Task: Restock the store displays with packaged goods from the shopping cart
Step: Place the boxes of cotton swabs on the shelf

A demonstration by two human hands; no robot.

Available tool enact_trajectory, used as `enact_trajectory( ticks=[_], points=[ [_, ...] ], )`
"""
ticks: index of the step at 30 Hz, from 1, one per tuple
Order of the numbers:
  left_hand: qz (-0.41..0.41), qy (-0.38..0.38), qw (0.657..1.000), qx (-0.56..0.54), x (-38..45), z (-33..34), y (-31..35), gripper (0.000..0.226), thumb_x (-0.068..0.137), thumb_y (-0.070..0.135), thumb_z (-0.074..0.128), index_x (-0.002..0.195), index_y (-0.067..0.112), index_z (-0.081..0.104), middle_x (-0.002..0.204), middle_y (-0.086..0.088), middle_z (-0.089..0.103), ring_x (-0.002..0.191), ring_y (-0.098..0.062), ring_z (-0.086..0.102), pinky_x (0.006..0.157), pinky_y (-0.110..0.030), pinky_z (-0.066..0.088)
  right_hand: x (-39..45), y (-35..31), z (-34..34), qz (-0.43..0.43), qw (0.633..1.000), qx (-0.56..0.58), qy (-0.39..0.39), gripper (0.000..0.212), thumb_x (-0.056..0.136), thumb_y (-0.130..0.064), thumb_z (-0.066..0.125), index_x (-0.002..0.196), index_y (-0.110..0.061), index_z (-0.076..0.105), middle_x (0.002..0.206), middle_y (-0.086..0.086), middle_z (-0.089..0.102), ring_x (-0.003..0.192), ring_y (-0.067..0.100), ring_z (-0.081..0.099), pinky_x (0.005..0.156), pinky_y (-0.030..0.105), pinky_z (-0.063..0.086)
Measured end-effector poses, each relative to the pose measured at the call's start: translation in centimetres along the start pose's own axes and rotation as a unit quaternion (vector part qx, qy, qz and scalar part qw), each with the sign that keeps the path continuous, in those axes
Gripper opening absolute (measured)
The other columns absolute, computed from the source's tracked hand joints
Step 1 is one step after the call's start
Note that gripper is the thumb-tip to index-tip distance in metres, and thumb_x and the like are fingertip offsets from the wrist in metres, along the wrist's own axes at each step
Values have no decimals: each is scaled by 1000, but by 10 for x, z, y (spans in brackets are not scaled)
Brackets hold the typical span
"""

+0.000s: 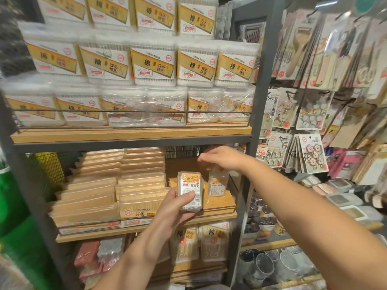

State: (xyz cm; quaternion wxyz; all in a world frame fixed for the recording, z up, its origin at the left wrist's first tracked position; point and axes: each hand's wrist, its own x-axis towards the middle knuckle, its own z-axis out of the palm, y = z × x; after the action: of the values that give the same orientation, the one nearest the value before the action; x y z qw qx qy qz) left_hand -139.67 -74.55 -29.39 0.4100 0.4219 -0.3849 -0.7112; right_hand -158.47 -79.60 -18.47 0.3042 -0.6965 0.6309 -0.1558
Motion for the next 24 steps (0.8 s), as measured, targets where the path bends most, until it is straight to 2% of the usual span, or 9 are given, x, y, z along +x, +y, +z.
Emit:
enact_trajectory(
  ticks=[3,7,10,13,16,18,20,22,24],
  points=[
    [0,-5,1000,2,1,5,1,64,66,24,80,123,17,54,105,-7,75,93,-24,74,98,-48,52,-1,9,11,-45,996,20,-69,22,94,-41,62,112,-31,68,108,-13,68,95,4,62,72,23,47],
    [-14,3,1000,4,4,8,-3,48,83,26,73,126,19,52,105,-6,73,88,-21,73,85,-38,56,3,10,17,-64,993,6,-100,31,88,-26,72,118,-18,67,101,-13,66,92,3,61,86,25,50],
    [-14,21,999,29,8,8,-8,51,87,31,70,132,19,49,109,-5,72,91,-19,71,76,-34,54,4,9,19,-62,992,-16,-109,33,87,-26,73,119,-17,67,102,-9,67,93,7,62,94,32,49],
    [-4,44,997,68,10,9,-11,53,86,39,70,132,21,49,109,-3,72,93,-19,71,71,-31,53,4,9,18,-63,991,-33,-113,27,86,-28,75,111,-20,65,104,-6,68,95,11,63,94,34,50],
    [-6,70,997,33,10,14,-7,39,94,48,57,123,22,55,107,-4,73,95,-21,70,74,-34,54,2,9,9,-42,991,-14,-127,21,85,-23,77,99,-23,61,97,-7,67,89,11,63,81,29,51],
    [-8,93,996,0,10,13,-5,34,99,43,50,119,16,57,105,-6,72,95,-22,68,75,-35,53,1,10,-1,-25,993,6,-118,20,85,-19,76,96,-21,60,96,-4,68,87,13,64,74,27,50],
    [11,109,994,8,9,9,-6,29,101,32,52,120,10,55,103,-7,70,91,-21,67,71,-33,52,0,13,-11,-11,995,37,-92,20,85,-18,75,99,-20,61,97,-2,70,87,17,65,73,29,50],
    [30,113,993,34,6,6,-10,29,100,26,54,124,10,53,109,-10,69,91,-22,68,67,-30,53,-1,15,-19,2,996,58,-75,24,86,-17,75,105,-21,61,98,-4,71,89,16,65,78,32,52],
    [43,116,991,43,3,4,-12,28,100,23,56,126,12,52,112,-10,69,90,-20,69,65,-28,55,0,17,-20,2,995,54,-88,22,84,-12,76,98,-21,62,85,-11,71,88,16,64,81,36,51]
  ],
)
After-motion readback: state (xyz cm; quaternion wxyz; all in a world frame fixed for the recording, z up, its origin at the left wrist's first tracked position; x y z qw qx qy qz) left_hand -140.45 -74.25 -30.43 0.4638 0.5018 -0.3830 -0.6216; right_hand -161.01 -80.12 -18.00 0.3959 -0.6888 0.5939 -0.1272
